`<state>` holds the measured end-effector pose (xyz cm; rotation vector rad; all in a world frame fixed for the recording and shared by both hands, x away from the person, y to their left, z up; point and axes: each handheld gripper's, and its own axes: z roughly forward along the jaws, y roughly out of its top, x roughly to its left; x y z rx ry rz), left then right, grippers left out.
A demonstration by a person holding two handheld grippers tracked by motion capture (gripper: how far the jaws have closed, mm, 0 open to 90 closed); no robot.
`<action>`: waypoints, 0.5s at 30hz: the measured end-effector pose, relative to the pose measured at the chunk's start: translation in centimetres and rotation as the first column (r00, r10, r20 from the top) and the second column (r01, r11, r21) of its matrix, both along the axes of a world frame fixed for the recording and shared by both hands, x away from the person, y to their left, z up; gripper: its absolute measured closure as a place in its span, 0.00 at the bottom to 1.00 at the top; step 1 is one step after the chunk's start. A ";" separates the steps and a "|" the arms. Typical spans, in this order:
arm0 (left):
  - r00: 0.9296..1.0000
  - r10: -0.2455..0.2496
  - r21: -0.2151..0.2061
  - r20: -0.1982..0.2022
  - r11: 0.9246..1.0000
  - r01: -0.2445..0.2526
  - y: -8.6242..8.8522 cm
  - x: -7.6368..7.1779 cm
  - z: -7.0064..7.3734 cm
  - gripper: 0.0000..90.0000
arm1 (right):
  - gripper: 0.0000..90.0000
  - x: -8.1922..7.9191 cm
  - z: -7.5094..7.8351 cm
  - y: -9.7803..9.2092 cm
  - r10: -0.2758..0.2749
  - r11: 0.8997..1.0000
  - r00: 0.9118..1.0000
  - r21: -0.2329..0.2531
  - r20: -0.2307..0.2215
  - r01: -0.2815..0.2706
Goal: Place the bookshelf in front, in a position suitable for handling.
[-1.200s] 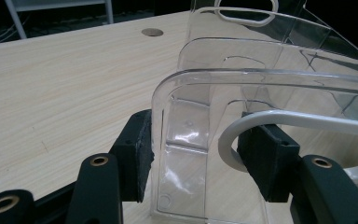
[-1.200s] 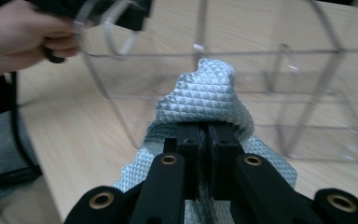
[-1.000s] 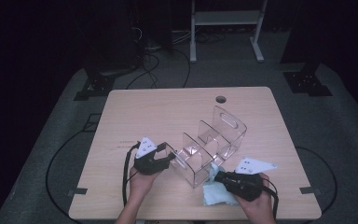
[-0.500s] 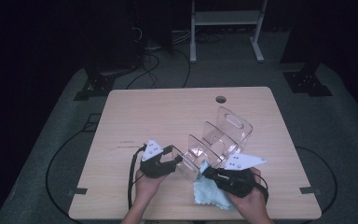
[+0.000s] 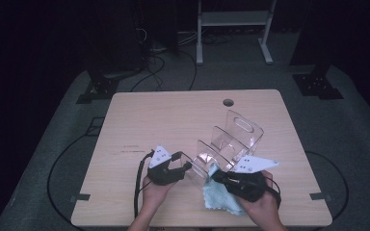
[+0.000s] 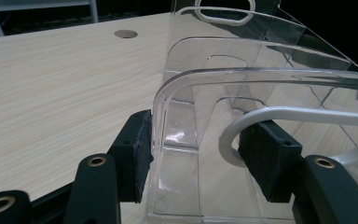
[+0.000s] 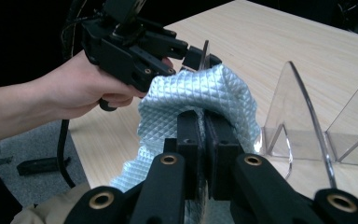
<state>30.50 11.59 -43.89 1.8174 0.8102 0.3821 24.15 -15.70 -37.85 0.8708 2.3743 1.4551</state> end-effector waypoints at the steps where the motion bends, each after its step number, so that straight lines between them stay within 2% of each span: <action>1: 1.000 0.006 0.003 -0.002 1.000 -0.006 0.0 0.1 0.0 0.46 | 0.95 -0.1 -0.2 -0.2 -0.001 1.000 1.000 -0.001 -0.005 0.001; 5: 1.000 0.009 -0.007 -0.011 1.000 -0.009 0.0 0.1 -0.1 0.44 | 0.95 -0.2 -0.2 -0.3 -0.001 1.000 1.000 -0.020 -0.010 0.001; 11: 1.000 -0.009 -0.003 -0.003 1.000 0.009 0.0 0.1 0.0 0.49 | 0.95 0.1 0.9 0.2 0.000 1.000 1.000 -0.019 0.007 0.000; 15: 1.000 -0.013 -0.004 -0.001 1.000 0.013 0.1 0.1 0.0 0.50 | 0.95 0.3 0.6 0.5 0.005 1.000 1.000 -0.030 -0.006 -0.005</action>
